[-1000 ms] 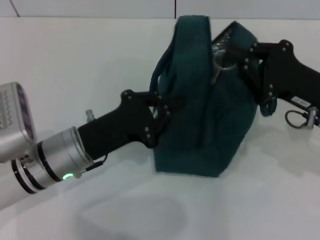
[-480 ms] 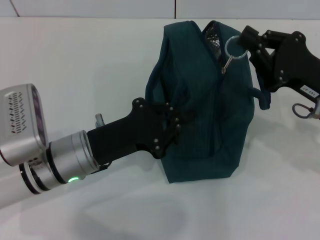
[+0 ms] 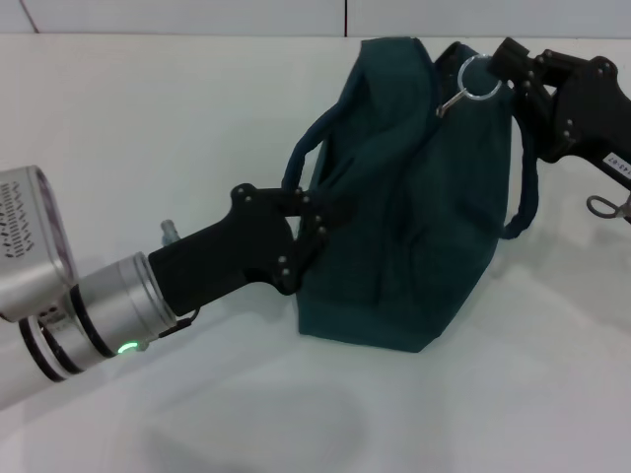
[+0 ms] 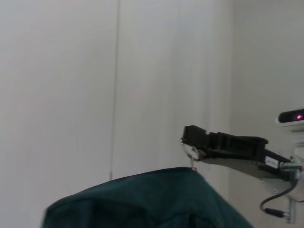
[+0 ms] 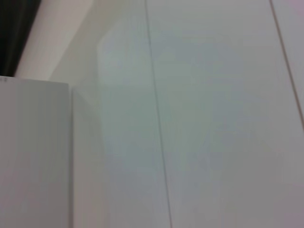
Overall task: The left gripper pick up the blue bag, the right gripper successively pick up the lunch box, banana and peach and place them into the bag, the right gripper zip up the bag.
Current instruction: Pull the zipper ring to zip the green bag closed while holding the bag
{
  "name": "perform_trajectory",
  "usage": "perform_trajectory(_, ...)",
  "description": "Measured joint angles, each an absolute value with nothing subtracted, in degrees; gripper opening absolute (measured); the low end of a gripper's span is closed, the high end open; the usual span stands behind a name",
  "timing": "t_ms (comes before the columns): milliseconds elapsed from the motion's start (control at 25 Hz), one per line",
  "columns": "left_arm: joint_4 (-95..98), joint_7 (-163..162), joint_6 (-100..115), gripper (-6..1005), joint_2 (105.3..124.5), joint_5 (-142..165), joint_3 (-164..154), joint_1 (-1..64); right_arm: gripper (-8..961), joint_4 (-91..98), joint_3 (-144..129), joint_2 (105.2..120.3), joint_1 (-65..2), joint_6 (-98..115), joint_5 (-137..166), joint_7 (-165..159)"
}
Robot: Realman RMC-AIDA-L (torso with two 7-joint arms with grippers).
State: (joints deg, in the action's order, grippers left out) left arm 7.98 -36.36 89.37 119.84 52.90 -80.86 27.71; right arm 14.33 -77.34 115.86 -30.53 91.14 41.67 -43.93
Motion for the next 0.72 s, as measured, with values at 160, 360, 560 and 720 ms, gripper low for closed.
perform_trajectory(160, 8.1, -36.0, 88.1, 47, 119.72, 51.2, -80.8, 27.0, 9, 13.7, -77.3, 115.75, -30.5, 90.9, 40.7, -44.0)
perform_trajectory(360, 8.1, -35.9, 87.1, 48, 119.50, 49.1, -80.8, 26.3, 8, 13.5, -76.6, 115.69, -30.1, 89.4, 40.1, -44.6)
perform_trajectory(560, 8.1, -35.9, 86.6, 48, 119.35, 48.2, -80.3, 25.9, 12, 13.5, -76.1, 115.53, -29.9, 88.8, 39.7, -44.8)
perform_trajectory(720, 8.1, -35.9, 86.9, 48, 119.37, 48.3, -80.2, 25.7, 28, 14.1, -76.3, 114.62, -29.7, 88.9, 40.7, -47.8)
